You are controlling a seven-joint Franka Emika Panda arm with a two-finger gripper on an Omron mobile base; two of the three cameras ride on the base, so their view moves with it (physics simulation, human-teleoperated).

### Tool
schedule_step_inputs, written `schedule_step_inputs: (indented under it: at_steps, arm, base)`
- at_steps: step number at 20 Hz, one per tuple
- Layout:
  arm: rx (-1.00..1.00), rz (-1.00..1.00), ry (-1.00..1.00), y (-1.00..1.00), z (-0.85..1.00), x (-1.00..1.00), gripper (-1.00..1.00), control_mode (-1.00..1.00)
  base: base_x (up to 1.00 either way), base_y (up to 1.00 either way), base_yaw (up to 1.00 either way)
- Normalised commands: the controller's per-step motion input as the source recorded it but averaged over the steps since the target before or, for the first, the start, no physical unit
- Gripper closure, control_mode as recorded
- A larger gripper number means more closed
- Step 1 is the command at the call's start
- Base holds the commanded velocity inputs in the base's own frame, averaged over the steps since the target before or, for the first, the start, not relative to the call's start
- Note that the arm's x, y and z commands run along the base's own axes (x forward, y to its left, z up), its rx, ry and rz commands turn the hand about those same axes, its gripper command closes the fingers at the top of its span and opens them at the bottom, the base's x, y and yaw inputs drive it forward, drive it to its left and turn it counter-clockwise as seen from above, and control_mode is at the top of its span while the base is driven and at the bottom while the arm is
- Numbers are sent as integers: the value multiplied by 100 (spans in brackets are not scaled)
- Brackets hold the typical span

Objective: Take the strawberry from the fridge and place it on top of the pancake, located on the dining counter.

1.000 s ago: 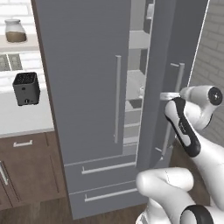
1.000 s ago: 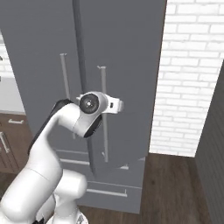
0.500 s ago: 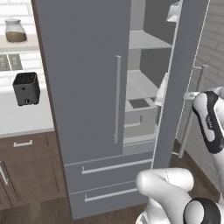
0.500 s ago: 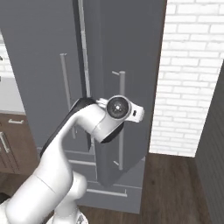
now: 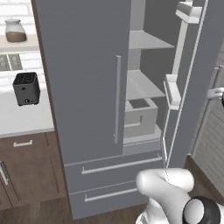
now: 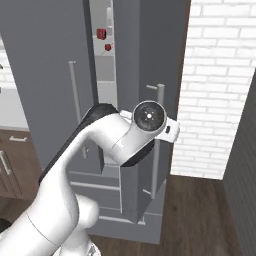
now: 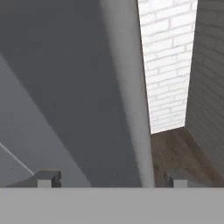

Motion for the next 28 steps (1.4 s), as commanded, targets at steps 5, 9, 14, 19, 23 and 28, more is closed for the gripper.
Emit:
schedule_step_inputs:
  at_steps: [5, 9, 14, 19, 23, 28]
  arm:
    - [-36, 0, -3, 58, 43, -88, -100, -100]
    - [-69, 0, 34, 100, 32, -13, -100, -100]
    - [-80, 0, 61, 100, -8, 35, -100, -100]
    - [-63, -3, 37, 74, -58, 58, -100, -100]
    - [-18, -1, 1, -4, -49, 82, -100, -100]
    - [0, 0, 1, -37, -24, 100, -100, -100]
  base:
    - [0, 0, 0]
    - [0, 0, 0]
    - [0, 0, 0]
    - [0, 0, 0]
    - [0, 0, 0]
    - [0, 0, 0]
